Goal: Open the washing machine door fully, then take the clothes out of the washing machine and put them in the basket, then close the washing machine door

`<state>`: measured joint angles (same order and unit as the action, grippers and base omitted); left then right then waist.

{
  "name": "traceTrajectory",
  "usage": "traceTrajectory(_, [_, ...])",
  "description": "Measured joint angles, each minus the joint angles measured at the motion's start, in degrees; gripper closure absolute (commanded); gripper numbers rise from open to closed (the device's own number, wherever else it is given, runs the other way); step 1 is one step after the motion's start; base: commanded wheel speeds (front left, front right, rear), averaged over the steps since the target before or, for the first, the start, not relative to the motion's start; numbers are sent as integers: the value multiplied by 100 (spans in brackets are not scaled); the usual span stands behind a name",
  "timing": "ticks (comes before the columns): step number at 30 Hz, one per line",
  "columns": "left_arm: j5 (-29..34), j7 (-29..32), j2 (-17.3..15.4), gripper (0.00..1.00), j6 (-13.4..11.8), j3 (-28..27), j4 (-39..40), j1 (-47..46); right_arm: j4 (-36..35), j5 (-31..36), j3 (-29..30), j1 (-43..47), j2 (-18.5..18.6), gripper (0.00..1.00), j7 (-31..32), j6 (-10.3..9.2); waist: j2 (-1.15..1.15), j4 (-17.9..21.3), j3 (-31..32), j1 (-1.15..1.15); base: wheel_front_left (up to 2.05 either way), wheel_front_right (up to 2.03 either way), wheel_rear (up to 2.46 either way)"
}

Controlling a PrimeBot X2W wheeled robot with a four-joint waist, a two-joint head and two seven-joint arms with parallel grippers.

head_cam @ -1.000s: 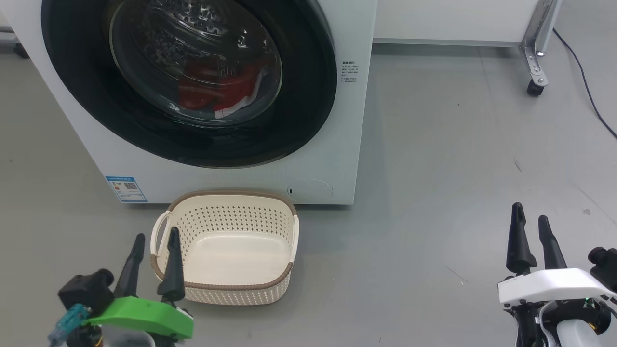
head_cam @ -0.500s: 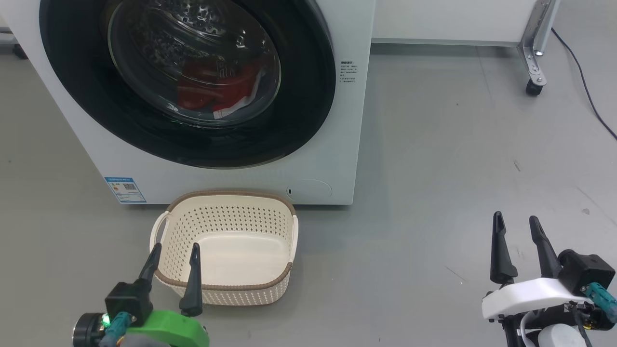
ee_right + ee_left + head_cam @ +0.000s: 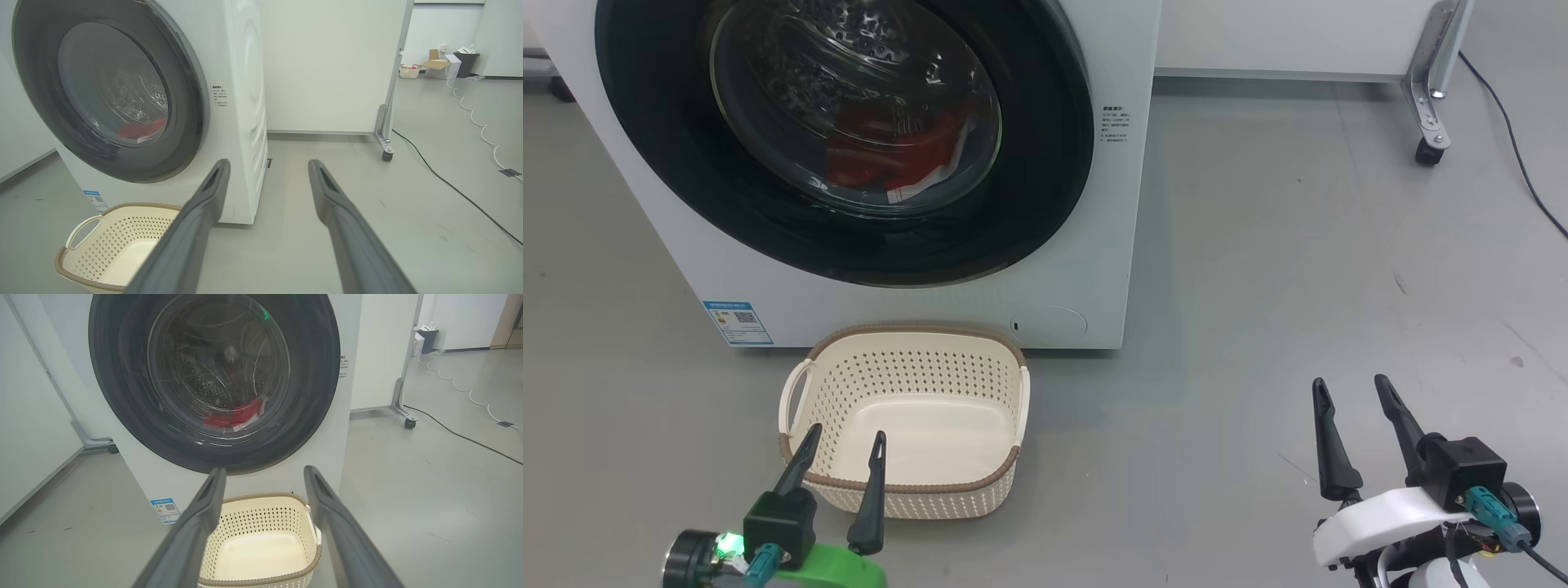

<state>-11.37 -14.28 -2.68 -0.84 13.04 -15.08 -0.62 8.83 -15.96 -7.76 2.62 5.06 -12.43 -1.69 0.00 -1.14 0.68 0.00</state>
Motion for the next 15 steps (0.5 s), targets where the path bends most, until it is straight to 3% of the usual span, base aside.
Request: traceTrajectory(15, [-169,0,3,0,-71,-16,-232,-10,146,-64,-1,-4,-70,0,0,-49,0,-4,20,0,0,0,0])
